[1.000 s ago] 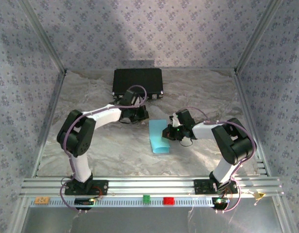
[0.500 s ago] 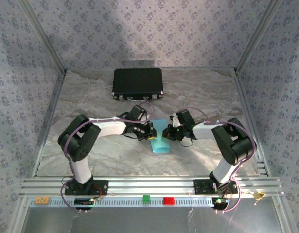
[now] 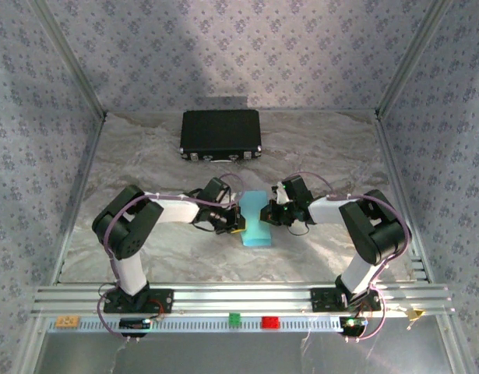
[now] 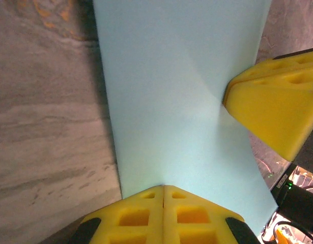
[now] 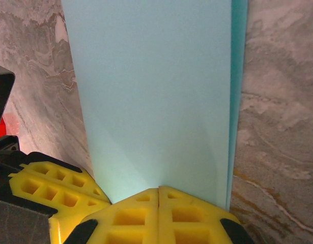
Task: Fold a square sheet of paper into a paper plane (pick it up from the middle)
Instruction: First fold the square sheet of paper in half at the center of the table.
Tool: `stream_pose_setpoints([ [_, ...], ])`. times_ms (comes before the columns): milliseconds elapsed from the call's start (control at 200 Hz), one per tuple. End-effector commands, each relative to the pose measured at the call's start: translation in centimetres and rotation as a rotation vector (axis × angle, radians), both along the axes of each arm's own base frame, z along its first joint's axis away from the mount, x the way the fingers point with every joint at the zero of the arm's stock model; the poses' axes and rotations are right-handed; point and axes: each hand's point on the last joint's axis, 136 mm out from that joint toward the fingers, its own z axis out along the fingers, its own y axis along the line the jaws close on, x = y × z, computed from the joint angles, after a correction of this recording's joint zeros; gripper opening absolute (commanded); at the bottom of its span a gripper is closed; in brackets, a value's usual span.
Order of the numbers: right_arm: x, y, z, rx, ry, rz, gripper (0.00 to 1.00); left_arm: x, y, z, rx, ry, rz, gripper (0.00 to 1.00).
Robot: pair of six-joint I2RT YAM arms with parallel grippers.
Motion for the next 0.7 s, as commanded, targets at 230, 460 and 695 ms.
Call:
stream_pose_setpoints([
  [230, -3.0, -3.2, -4.0, -0.162, 0.143, -0.048, 0.0, 0.3, 0.3, 3.6, -0.011, -0.035, 0.036, 0.0],
  [460, -3.0, -3.2, -4.1, -0.164, 0.144, -0.05, 0.0, -0.2, -1.2, 4.2, -0.086, 0.0, 0.025, 0.0],
  [695, -3.1, -3.3, -4.3, -0.166, 0.149, -0.048, 0.0, -2.0, -0.8, 0.9, -0.038, 0.058, -0.005, 0.0],
])
